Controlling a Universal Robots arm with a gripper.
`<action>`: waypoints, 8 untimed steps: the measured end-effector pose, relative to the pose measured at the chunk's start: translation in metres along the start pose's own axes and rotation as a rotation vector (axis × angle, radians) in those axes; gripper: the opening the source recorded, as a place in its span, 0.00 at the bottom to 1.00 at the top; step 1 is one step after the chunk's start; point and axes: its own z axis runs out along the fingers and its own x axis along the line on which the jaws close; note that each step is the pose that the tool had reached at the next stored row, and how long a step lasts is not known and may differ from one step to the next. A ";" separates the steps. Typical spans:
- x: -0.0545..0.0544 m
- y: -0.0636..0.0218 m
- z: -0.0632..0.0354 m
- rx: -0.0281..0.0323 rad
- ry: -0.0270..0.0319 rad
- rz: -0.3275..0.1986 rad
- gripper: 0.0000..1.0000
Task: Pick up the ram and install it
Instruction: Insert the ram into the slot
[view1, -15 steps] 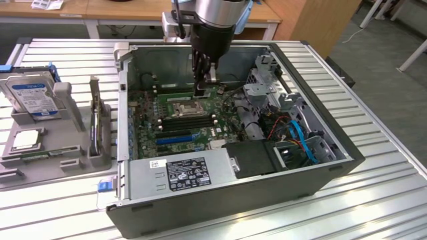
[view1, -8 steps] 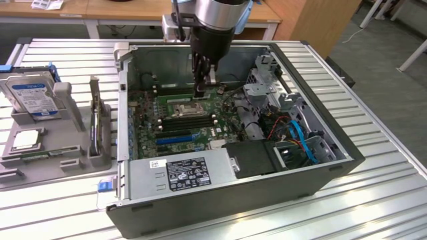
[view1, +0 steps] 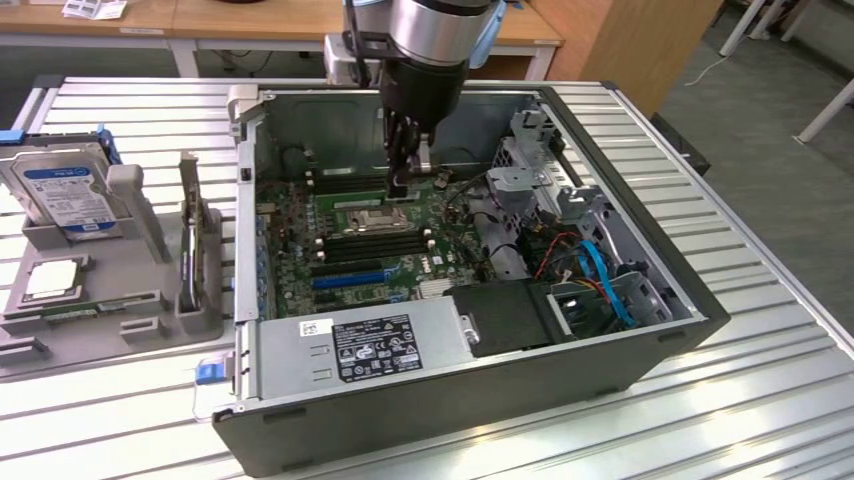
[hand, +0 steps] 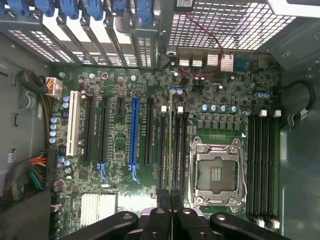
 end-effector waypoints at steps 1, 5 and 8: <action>0.000 0.0000 0.0005 0.0000 0.0000 0.000 0.12; 0.000 -0.0002 0.0024 0.0000 0.0000 0.000 0.12; 0.000 -0.0002 0.0039 -0.0001 0.0000 0.000 0.12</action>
